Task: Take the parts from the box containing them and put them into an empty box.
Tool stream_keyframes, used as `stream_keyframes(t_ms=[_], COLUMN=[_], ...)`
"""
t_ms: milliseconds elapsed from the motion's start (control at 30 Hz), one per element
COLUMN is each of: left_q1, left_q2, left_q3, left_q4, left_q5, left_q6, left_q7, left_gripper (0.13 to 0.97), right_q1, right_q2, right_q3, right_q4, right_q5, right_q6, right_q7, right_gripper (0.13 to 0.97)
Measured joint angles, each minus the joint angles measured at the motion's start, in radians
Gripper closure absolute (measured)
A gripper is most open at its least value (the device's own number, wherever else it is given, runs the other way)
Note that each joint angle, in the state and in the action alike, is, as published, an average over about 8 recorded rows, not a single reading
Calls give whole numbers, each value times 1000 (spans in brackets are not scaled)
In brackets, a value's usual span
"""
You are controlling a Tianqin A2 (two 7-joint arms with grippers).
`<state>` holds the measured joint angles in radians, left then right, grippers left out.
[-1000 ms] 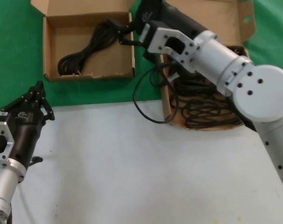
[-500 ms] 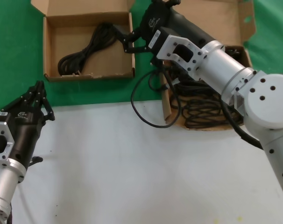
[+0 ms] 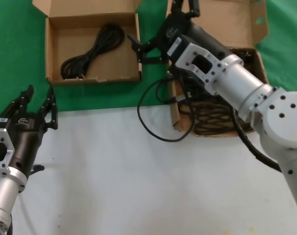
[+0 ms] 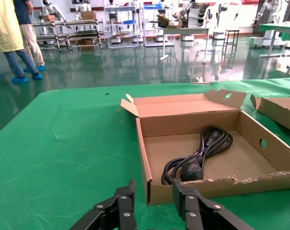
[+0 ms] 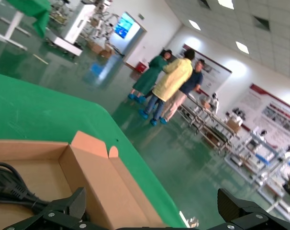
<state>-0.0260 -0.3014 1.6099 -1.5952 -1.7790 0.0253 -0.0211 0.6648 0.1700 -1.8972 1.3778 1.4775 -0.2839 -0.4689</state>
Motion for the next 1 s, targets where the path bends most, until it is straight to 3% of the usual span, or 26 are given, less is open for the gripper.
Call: stream_keyframes(t_ms=[300,867,1000], left_q1=[3,10,11], left_q2=[0,1,1], left_q3=[-1,-4,-4], left_q4=[-1,-2,-2], left_q5=[-3,-8,-9], left_q6=[-3,-9,-11], left_q7=[3,8,9], left_gripper=[722,325,325], right_q1=[-84,-248,-287], right_q2=[16,48,56], right_q3=[37,111,128], right_q4=[28,83,96], right_q5=[41,120,139], right_q6=[36,106,122], right_q7=[59,175,202], right_gripper=[129,129,129])
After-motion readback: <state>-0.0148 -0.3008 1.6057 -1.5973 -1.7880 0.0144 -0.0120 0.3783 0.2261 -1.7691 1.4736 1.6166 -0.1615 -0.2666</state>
